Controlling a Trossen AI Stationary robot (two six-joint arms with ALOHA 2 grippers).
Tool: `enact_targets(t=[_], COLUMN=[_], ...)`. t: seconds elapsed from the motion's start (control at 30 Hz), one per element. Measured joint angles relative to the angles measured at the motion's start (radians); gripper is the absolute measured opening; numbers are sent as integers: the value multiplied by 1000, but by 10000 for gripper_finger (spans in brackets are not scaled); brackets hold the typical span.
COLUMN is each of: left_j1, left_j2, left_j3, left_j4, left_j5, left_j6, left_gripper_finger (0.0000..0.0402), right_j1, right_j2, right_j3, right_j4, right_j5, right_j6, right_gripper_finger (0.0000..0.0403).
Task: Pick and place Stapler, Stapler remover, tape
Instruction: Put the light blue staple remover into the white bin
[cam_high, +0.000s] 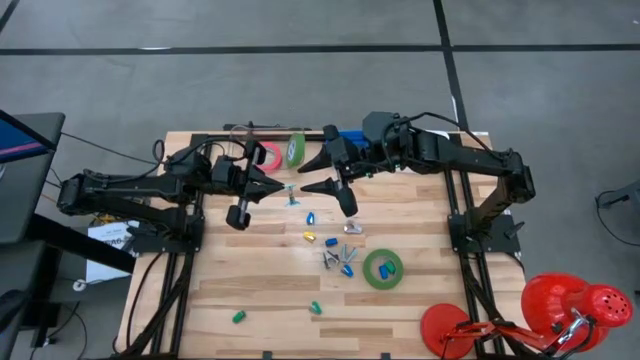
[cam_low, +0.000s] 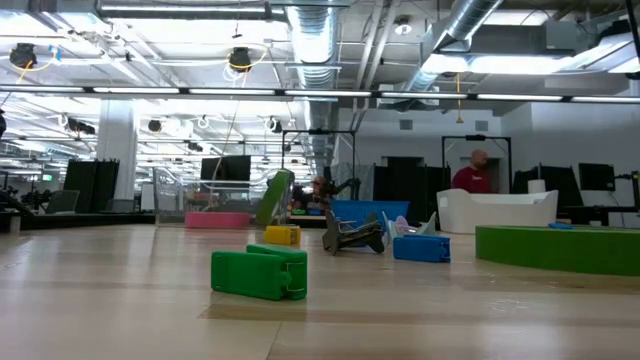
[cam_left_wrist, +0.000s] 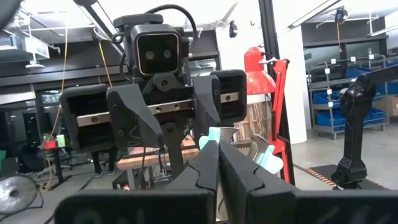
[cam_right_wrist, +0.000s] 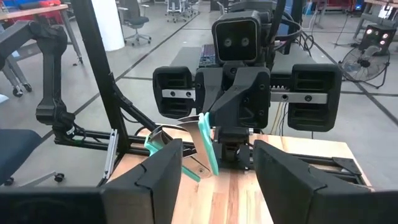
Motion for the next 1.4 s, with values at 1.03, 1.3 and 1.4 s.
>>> enact_targets(t=[1.03,1.3,1.4], left_j1=[0,0,0], left_j2=[0,0,0], left_j3=[-1,-1,-1], left_j4=[1,1,1], left_j5=[0,-1,-1], left_j6=[1,1,1], left_gripper_finger=[2,2,2], right_j1=[-1,-1,-1], right_j2=[39,39,39], right_j3=[0,0,0], right_j4=[56,56,56], right_j5=[7,3,3], right_j6=[-14,-14,-14], right_gripper_finger=[144,58,35])
